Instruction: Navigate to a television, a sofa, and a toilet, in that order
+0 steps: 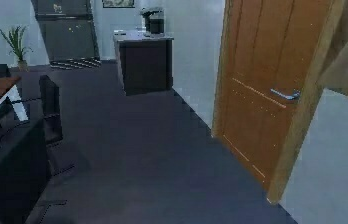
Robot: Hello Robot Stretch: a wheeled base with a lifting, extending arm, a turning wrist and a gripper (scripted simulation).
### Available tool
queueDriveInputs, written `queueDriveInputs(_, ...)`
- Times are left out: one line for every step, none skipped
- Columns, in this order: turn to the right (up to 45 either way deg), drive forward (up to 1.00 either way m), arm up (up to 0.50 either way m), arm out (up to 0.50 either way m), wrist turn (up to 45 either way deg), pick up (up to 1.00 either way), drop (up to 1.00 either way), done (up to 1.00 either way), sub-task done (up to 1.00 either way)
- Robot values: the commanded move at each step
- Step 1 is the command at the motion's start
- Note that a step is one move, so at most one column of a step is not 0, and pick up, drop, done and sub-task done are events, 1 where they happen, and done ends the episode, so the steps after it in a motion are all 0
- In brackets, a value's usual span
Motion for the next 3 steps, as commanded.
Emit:
queueDriveInputs(6.0,0.0,0.0,0.0,0.0,0.0,0.0,0.0,0.0)
queueDriveInputs(0.0,0.65,0.0,0.0,0.0,0.0,0.0,0.0,0.0)
queueDriveInputs(-21.0,0.0,0.0,0.0,0.0,0.0,0.0,0.0,0.0)
